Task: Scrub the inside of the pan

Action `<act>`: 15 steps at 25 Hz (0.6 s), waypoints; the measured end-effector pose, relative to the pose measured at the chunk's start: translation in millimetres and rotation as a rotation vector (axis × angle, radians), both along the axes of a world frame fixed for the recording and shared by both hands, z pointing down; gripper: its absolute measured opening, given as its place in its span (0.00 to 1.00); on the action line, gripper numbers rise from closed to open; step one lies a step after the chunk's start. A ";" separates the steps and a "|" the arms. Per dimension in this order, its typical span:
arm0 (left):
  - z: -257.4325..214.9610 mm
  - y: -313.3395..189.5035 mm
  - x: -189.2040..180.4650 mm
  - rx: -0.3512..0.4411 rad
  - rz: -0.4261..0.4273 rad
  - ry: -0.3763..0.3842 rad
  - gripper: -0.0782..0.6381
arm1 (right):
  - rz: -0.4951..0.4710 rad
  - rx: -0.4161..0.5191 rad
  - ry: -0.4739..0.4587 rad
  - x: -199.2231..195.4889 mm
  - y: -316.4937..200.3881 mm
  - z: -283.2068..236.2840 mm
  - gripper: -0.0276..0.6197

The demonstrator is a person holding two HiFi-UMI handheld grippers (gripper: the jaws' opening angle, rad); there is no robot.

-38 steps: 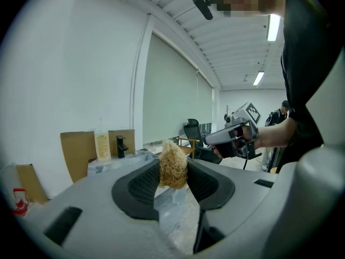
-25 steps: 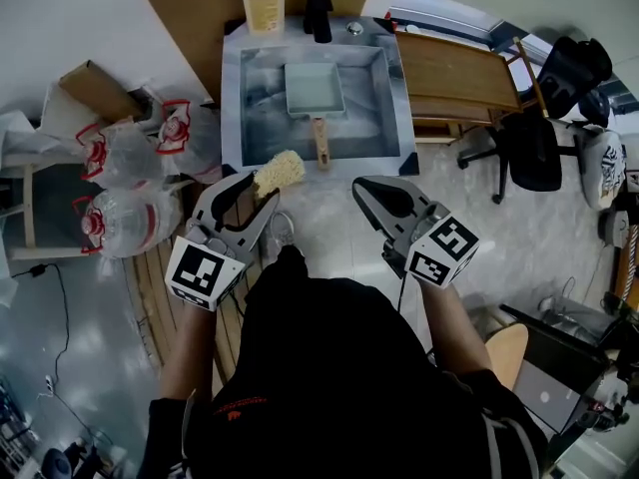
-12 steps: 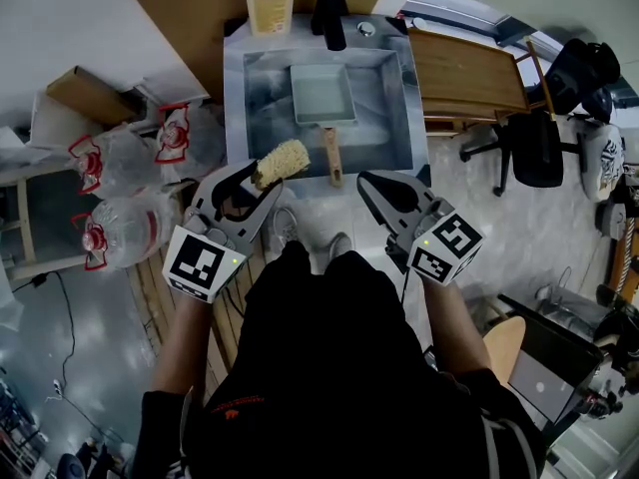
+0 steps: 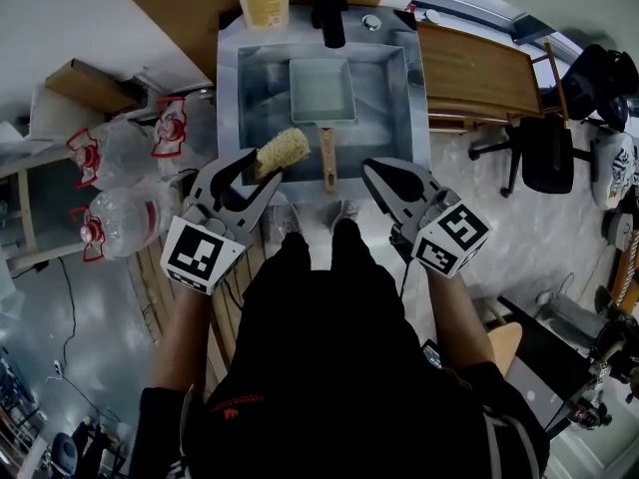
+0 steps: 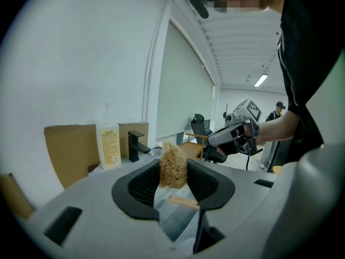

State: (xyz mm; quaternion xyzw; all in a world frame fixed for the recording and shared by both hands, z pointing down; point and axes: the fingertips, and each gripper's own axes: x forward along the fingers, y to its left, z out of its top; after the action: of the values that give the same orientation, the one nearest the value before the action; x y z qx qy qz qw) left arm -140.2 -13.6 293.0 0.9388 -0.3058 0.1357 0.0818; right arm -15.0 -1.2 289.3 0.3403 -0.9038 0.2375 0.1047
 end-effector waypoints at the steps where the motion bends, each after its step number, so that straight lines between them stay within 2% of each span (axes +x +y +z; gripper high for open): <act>1: 2.2 -4.0 5.0 -0.004 -0.009 -0.001 0.33 | -0.008 -0.003 0.000 4.2 -3.9 2.0 0.05; 15: 29.6 -60.0 58.0 -0.054 -0.066 -0.054 0.33 | -0.109 -0.044 -0.013 48.6 -59.0 18.7 0.05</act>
State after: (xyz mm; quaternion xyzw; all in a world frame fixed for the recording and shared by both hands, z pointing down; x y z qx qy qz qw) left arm -82.3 -73.6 322.6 0.9217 -0.3348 0.1664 0.1030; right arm 33.6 -60.1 307.9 0.2866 -0.9162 0.2536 0.1192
